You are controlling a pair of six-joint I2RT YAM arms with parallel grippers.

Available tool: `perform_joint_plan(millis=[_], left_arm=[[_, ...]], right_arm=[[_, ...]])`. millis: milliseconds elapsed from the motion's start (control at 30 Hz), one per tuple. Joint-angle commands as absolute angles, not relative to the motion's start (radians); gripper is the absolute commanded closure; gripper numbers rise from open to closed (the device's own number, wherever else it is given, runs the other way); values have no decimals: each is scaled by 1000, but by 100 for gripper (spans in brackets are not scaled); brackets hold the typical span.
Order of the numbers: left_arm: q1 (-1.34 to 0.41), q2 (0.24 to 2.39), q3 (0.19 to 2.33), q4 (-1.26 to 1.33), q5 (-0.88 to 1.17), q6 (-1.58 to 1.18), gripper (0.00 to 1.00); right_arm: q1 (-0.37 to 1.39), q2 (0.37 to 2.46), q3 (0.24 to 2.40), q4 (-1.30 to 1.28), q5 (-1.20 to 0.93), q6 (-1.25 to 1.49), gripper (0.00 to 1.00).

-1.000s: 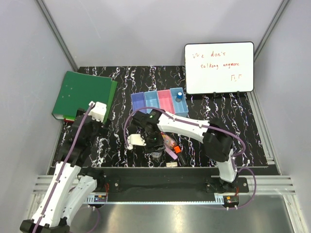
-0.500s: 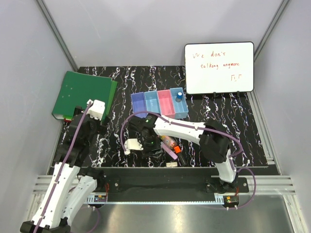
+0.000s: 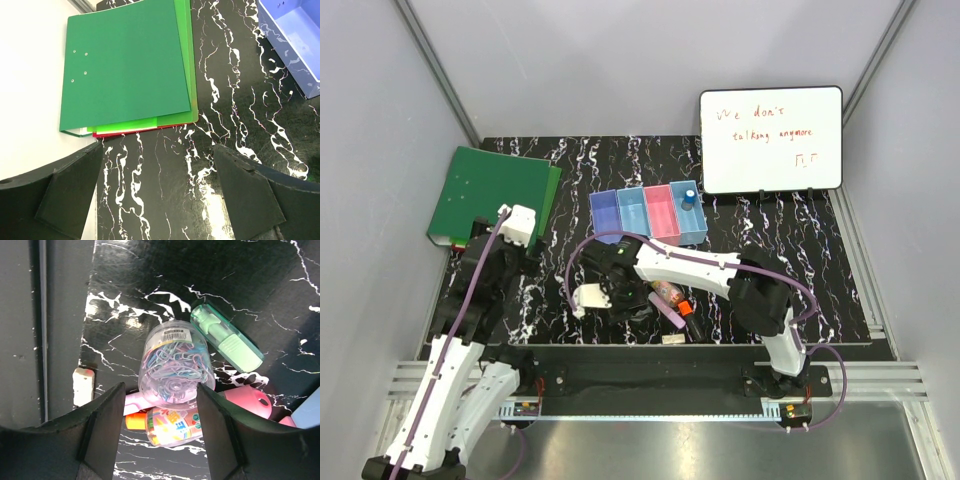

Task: Sort the stationery into containers
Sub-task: Pick up the stationery from the center of the board.

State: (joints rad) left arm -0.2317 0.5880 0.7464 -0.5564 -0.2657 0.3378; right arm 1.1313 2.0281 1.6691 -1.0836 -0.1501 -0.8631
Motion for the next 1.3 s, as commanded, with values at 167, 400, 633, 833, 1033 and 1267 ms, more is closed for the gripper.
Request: perform_joint_plan(millis=[167, 400, 633, 833, 1033, 1267], left_arm=[[-227, 563, 761, -499, -242, 353, 1], [-227, 563, 755, -497, -236, 345, 1], [-227, 557, 749, -499, -235, 347, 1], [-227, 549, 738, -499, -230, 354, 1], [-227, 551, 735, -499, -221, 345, 1], [-227, 549, 730, -500, -210, 350, 1]], right_arm=[[1140, 2026, 1740, -1062, -133, -850, 33], [1138, 2063, 1733, -1045, -121, -862, 33], [1137, 2103, 1695, -1002, -115, -882, 33], [1131, 2117, 1686, -997, -115, -879, 32], [1124, 2117, 1658, -992, -112, -876, 41], [1118, 2106, 1660, -988, -84, -864, 67]])
